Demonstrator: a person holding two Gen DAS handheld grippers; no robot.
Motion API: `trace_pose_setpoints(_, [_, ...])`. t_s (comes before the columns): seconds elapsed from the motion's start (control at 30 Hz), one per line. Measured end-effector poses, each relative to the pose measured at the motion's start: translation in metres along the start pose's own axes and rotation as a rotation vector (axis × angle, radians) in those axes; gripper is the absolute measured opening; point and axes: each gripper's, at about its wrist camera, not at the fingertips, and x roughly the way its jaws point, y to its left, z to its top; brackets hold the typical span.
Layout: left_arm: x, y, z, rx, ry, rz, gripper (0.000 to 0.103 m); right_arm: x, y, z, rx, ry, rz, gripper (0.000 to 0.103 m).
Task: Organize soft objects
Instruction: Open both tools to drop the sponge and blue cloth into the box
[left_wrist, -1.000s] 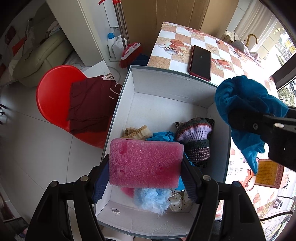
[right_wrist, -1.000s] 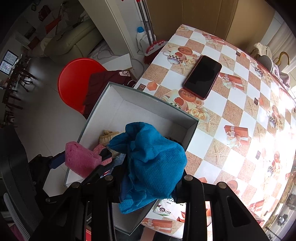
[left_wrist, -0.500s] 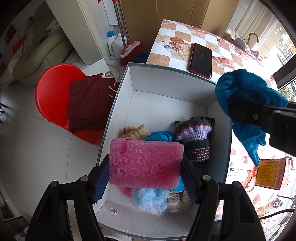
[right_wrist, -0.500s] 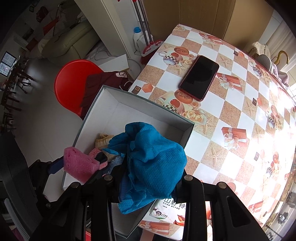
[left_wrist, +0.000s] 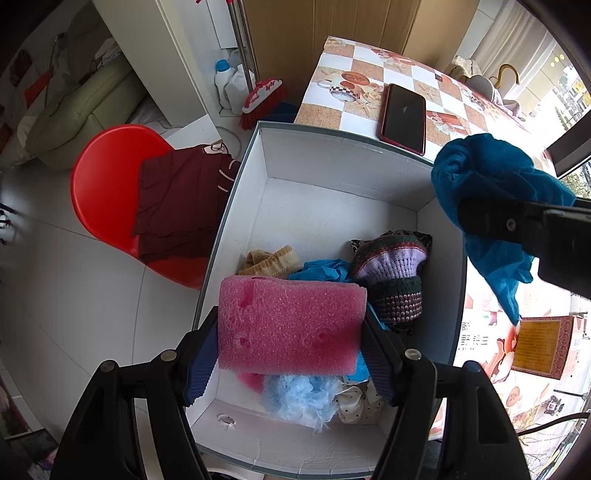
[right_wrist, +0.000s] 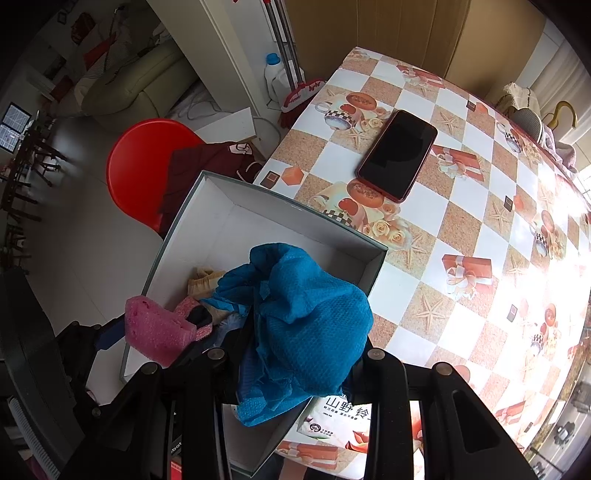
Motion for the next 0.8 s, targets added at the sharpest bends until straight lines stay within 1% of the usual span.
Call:
trace_pose_setpoints(0.37, [0.0051, 0.0013, -0.0046, 0.012, 0.009, 0.01, 0.073, 0.0043, -0.0016, -0.0009, 0.002, 0.002, -0.006, 0.037])
trace_pose_setpoints(0.6, [0.001, 0.0022, -0.0067, 0.006, -0.022, -0.003, 0.075, 0.0039, -0.0039, 0.0002, 0.006, 0.0, -0.005, 0.037])
trace_pose_setpoints(0.63, [0.0006, 0.0021, -0.0068, 0.006, -0.024, -0.003, 0.075, 0.0041, -0.0044, -0.0004, 0.007, 0.001, -0.002, 0.045])
trace_pose_setpoints(0.67, [0.0003, 0.0021, -0.0072, 0.005, -0.027, -0.002, 0.079, 0.0036, -0.0042, -0.0006, 0.006, -0.002, -0.006, 0.049])
trace_pose_setpoints(0.7, [0.0002, 0.0024, -0.0077, 0.003, -0.026, 0.0, 0.08, 0.0031, -0.0038, -0.0003, 0.005, -0.006, -0.011, 0.049])
trace_pose_setpoints(0.8, [0.0015, 0.0033, -0.0093, -0.002, -0.015, -0.016, 0.081, 0.003, -0.0041, -0.0007, 0.005, -0.001, -0.012, 0.049])
